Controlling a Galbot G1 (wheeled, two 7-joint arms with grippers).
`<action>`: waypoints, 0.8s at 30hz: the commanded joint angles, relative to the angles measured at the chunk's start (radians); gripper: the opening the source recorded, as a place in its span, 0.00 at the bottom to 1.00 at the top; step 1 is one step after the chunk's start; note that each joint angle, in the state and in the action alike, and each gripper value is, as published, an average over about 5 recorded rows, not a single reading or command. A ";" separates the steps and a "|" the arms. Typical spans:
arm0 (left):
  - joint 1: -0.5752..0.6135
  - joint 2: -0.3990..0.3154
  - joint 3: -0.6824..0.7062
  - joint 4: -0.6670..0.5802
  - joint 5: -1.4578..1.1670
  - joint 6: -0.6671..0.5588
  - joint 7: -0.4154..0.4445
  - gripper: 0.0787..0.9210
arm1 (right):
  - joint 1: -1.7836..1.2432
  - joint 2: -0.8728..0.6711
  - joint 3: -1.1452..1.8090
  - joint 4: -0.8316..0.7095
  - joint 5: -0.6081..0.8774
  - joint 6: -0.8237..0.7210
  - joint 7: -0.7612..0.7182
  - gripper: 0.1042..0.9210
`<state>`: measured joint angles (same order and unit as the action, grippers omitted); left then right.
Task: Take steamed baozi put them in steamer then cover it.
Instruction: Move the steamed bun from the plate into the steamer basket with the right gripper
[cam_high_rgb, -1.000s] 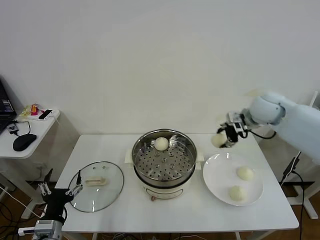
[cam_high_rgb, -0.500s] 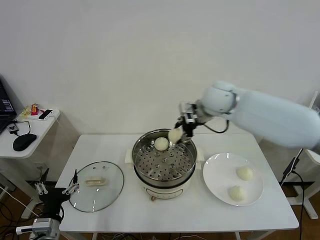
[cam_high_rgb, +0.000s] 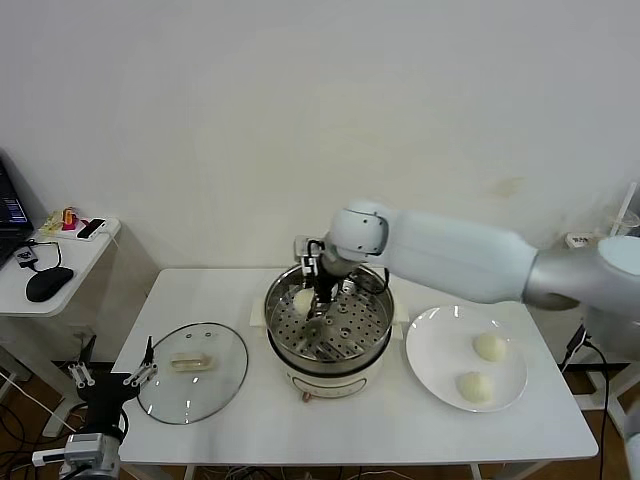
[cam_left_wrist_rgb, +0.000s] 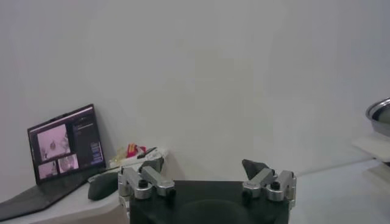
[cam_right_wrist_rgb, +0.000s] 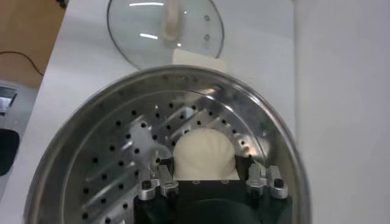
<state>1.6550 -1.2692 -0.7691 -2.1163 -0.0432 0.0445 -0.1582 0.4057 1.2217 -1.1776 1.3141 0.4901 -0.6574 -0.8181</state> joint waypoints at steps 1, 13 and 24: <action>0.000 0.001 -0.002 0.003 0.000 0.000 0.000 0.88 | -0.045 0.068 -0.003 -0.063 0.001 -0.023 0.018 0.63; -0.001 0.000 -0.001 0.005 0.000 -0.002 0.000 0.88 | -0.047 0.082 0.011 -0.093 -0.012 -0.026 0.024 0.63; 0.005 0.001 -0.002 -0.002 0.001 -0.002 0.000 0.88 | 0.013 0.013 0.041 -0.050 -0.103 0.054 -0.130 0.86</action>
<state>1.6602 -1.2686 -0.7712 -2.1183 -0.0425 0.0419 -0.1586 0.3832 1.2734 -1.1501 1.2428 0.4479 -0.6555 -0.8377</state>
